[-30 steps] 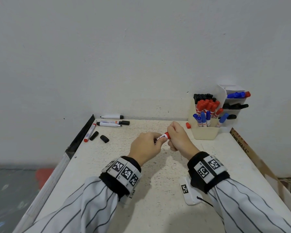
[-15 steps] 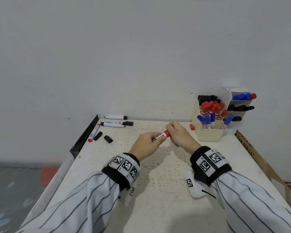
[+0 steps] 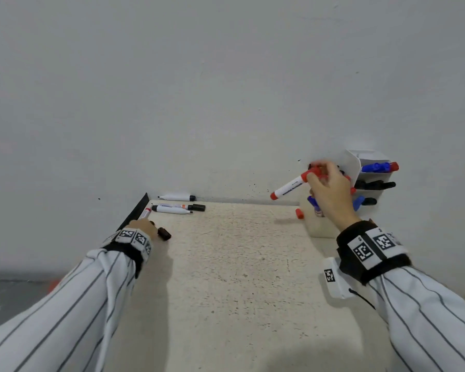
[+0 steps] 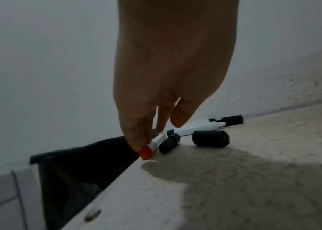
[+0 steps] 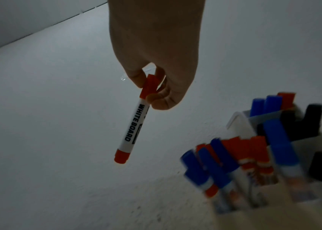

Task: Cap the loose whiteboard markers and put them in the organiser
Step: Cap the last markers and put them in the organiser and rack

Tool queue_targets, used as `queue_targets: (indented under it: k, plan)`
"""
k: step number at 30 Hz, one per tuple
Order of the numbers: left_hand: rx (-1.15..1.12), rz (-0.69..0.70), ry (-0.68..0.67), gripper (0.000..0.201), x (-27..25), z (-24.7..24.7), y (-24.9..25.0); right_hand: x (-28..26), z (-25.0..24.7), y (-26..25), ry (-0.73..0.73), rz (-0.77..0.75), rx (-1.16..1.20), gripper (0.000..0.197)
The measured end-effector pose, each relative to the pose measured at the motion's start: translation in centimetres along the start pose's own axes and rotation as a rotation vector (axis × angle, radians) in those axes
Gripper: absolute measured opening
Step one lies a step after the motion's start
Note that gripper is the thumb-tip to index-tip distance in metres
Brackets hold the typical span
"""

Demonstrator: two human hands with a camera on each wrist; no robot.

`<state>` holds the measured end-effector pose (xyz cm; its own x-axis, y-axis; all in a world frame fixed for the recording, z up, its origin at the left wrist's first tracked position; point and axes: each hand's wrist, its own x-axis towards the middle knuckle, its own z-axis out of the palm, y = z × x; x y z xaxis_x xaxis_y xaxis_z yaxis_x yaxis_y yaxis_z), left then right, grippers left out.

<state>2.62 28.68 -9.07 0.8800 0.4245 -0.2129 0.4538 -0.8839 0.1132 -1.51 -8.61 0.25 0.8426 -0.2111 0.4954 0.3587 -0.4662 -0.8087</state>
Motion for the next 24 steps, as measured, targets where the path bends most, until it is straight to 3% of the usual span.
queue_targets:
  k: [5, 8, 11, 14, 20, 24]
  plan:
    - [0.086, 0.086, 0.028, 0.064, 2.4, 0.4, -1.0, 2.2, -6.2, 0.8, 0.214, -0.050, -0.113, 0.024]
    - [0.089, 0.063, 0.035, 0.063, 2.4, 0.3, -1.2, 3.0, -10.0, 2.4, 0.342, -0.067, -0.139, 0.025]
    - [0.052, 0.068, 0.039, 0.058, 2.8, 0.4, -1.5, 3.4, -12.9, 3.6, 0.446, -0.078, -0.116, 0.027]
    - [0.077, 0.030, 0.075, 0.047, 2.7, 0.3, -1.4, 3.4, -14.7, 4.3, 0.538, -0.110, -0.104, 0.014]
    - [-0.009, -0.042, 0.087, 0.052, 2.1, 0.1, -0.9, 3.5, -15.3, 5.0, 0.599, -0.120, -0.013, 0.027]
    - [-0.110, -0.080, 0.100, 0.062, 2.8, 0.0, -1.1, 4.3, -14.1, 5.2, 0.512, -0.113, -0.007, 0.026]
